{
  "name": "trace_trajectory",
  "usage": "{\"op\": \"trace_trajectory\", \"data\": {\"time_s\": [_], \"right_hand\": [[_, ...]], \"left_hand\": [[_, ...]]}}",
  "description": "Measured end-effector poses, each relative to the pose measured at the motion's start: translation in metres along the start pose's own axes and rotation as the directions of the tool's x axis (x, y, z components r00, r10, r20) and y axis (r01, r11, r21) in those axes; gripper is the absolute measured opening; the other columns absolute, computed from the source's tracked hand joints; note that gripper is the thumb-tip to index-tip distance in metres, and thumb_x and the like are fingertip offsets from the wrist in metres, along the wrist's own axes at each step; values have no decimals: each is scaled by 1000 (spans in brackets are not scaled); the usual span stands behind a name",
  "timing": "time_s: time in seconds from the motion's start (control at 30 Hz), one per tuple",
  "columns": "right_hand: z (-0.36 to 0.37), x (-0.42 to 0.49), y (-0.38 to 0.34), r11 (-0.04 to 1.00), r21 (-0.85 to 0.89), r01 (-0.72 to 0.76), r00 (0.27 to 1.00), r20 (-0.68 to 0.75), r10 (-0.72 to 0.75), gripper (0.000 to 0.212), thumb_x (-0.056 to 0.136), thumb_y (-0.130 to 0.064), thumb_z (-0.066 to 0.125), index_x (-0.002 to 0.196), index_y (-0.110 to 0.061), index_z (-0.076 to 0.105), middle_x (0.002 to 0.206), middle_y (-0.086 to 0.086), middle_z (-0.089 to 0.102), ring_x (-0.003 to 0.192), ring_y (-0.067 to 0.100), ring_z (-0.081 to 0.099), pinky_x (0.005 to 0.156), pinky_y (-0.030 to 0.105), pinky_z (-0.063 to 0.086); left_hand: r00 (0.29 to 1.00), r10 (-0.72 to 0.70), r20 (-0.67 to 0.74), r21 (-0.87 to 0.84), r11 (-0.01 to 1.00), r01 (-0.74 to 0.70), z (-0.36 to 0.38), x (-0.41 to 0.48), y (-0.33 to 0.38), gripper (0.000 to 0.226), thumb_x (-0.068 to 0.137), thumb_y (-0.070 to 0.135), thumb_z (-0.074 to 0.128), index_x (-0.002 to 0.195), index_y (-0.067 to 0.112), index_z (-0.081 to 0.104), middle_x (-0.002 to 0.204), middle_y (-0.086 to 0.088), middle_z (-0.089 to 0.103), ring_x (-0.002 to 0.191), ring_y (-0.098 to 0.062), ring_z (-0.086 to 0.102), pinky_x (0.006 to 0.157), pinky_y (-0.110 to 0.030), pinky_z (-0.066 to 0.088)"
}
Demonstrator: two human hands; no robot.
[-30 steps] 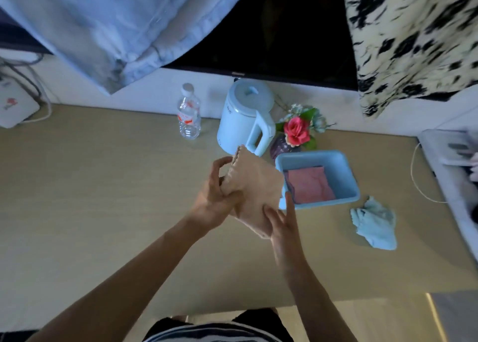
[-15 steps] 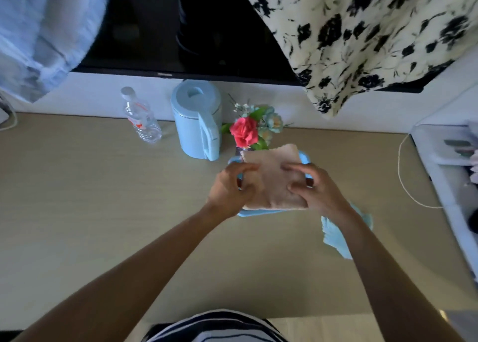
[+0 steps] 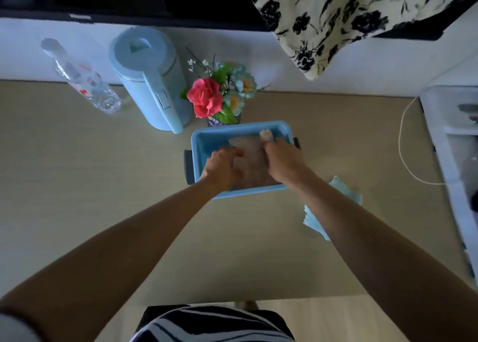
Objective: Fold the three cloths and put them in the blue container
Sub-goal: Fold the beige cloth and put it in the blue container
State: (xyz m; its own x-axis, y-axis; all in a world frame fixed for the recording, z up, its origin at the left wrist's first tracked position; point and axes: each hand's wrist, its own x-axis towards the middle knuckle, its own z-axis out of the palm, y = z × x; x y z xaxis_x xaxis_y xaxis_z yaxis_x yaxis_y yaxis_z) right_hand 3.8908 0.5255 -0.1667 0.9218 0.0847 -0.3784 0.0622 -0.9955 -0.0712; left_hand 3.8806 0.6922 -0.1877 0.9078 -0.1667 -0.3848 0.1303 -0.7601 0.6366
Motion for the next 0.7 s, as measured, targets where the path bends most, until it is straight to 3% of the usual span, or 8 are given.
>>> {"op": "trace_trajectory", "data": {"time_s": [0.2, 0.33, 0.43, 0.5, 0.57, 0.7], "right_hand": [[13, 3, -8, 995, -103, -12, 1000, -21, 10, 38, 96, 5, 44, 133, 0, 52, 131, 19, 55, 104, 36, 67, 83, 44, 54], [11, -3, -11, 984, -174, -29, 991, -135, 6, 49, 85, 0, 65, 132, -5, 53, 136, 14, 47, 102, 31, 67, 70, 38, 47], [10, 1, -13, 969, -234, 75, 972, -202, -124, 46, 75, 1, 72, 118, -10, 63, 136, 14, 47, 114, 33, 56, 91, 44, 47], [16, 8, -11, 951, -266, 158, 971, -135, -199, 41, 79, -3, 70, 118, -11, 67, 135, 13, 49, 124, 33, 51, 103, 45, 42], [25, 17, -8, 948, -283, 145, 987, -30, -160, 39, 88, -10, 64, 127, -13, 64, 143, 12, 49, 137, 32, 42, 113, 44, 35], [36, 27, -2, 945, -312, 94, 994, 84, -71, 42, 94, -12, 58, 136, -10, 59, 149, 12, 45, 138, 31, 44, 115, 42, 36]], "left_hand": [[996, -54, 67, 42, 998, 51, 11, 10, -6, 44, 83, 22, 67, 126, 21, 67, 128, -11, 67, 116, -34, 64, 102, -39, 51], [989, -73, 128, 192, 980, 47, 7, 10, -5, 52, 83, 29, 72, 133, 25, 60, 130, -10, 64, 119, -34, 62, 99, -40, 51], [999, -30, 45, 439, 898, 7, 2, 9, 4, 39, 85, 32, 71, 122, 23, 64, 124, -10, 61, 112, -34, 62, 89, -43, 51], [993, 115, 18, 527, 843, -108, 5, 11, 9, 38, 85, 31, 70, 121, 20, 64, 128, -8, 53, 120, -30, 54, 91, -45, 50], [966, 242, 91, 568, 784, -250, 11, 18, 10, 53, 81, 35, 72, 131, 21, 58, 136, -5, 49, 131, -27, 44, 102, -44, 46], [963, 124, 238, 590, 769, -245, 24, 33, -1, 75, 79, 39, 75, 145, 18, 46, 150, -8, 38, 140, -30, 36, 113, -45, 37]]}}
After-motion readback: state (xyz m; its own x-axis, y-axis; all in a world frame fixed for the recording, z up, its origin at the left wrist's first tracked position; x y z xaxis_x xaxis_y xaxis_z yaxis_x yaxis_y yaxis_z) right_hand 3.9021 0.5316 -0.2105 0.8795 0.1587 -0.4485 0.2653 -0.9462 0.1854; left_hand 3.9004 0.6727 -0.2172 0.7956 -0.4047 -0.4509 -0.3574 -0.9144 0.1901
